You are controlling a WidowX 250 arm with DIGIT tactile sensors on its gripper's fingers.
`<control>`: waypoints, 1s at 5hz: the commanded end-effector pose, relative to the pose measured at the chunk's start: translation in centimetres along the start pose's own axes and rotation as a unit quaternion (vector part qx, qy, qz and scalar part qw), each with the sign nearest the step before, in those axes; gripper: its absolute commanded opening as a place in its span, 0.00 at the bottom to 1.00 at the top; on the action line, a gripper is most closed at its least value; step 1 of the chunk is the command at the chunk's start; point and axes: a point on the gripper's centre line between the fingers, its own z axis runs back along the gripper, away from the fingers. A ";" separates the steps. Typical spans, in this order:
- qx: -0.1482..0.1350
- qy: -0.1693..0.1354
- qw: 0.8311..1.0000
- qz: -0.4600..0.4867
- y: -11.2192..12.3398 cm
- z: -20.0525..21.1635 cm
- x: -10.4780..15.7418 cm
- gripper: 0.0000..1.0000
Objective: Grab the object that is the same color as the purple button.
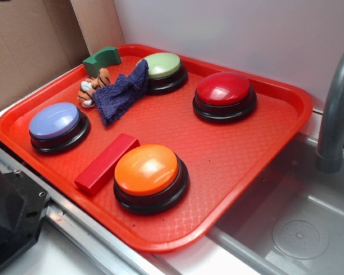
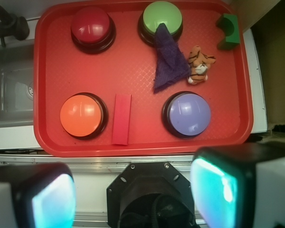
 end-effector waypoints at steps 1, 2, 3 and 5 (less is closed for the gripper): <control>0.000 0.000 1.000 0.000 0.0 0.0 0.0 1.00; 0.015 -0.020 0.998 0.057 0.8 -2.6 2.8 1.00; 0.018 -0.041 0.993 0.106 2.4 -5.2 5.8 1.00; 0.035 -0.076 0.991 0.109 5.1 -11.1 10.7 1.00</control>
